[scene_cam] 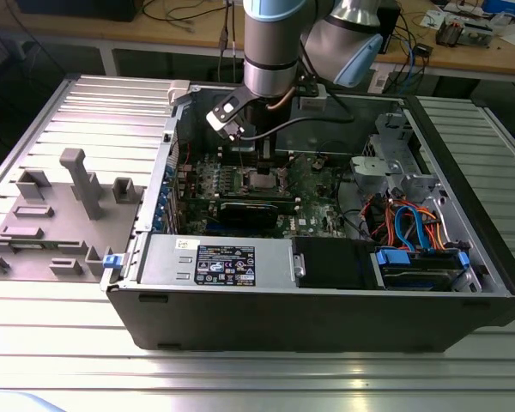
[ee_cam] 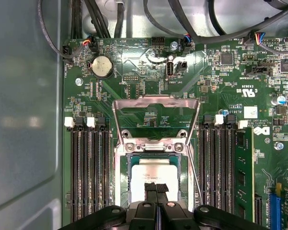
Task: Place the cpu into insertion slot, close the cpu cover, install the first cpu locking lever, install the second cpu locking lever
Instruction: 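Close the cpu cover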
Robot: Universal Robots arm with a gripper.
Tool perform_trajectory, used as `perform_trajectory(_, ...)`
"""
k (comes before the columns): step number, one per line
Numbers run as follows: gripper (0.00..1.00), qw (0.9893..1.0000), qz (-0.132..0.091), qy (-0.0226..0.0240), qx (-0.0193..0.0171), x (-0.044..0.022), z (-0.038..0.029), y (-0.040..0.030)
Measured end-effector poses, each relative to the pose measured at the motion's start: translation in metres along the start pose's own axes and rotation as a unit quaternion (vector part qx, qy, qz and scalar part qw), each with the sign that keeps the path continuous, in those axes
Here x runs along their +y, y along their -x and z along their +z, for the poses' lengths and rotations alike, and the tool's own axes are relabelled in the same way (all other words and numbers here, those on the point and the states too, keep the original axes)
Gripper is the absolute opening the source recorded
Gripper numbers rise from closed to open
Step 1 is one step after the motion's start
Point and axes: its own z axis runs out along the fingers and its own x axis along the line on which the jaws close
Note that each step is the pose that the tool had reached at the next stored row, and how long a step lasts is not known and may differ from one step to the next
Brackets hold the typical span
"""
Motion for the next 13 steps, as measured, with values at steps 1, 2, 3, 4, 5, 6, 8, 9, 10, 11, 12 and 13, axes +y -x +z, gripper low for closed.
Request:
perform_trajectory(1,0.11,1.0,0.0,0.0,0.0,0.0,-0.0005,0.0)
perform_trajectory(2,0.11,1.0,0.0,0.0,0.0,0.0,-0.0009,0.0)
perform_trajectory(3,0.11,1.0,0.0,0.0,0.0,0.0,-0.001,0.0)
perform_trajectory(4,0.11,1.0,0.0,0.0,-0.0001,0.0,-0.0011,0.0)
perform_trajectory(5,0.11,1.0,0.0,-0.0001,-0.0001,0.0,-0.0014,0.0)
perform_trajectory(6,0.11,1.0,0.0,-0.0001,-0.0001,0.0,-0.0016,0.0)
perform_trajectory(8,0.11,1.0,0.0,-0.0001,-0.0001,0.0001,-0.0025,0.0)
perform_trajectory(9,0.11,1.0,0.0,0.0,-0.0001,0.0001,-0.0028,0.0)
perform_trajectory(10,0.11,1.0,0.0,0.0,0.0,0.0001,-0.0031,-0.0001)
perform_trajectory(11,0.11,1.0,0.0,0.0,0.0,0.0001,-0.0033,0.0)
perform_trajectory(12,0.11,1.0,0.0,0.0,0.0,0.0001,-0.0035,0.0)
perform_trajectory(13,0.11,1.0,0.0,0.0,-0.0005,0.0002,-0.004,-0.0001)
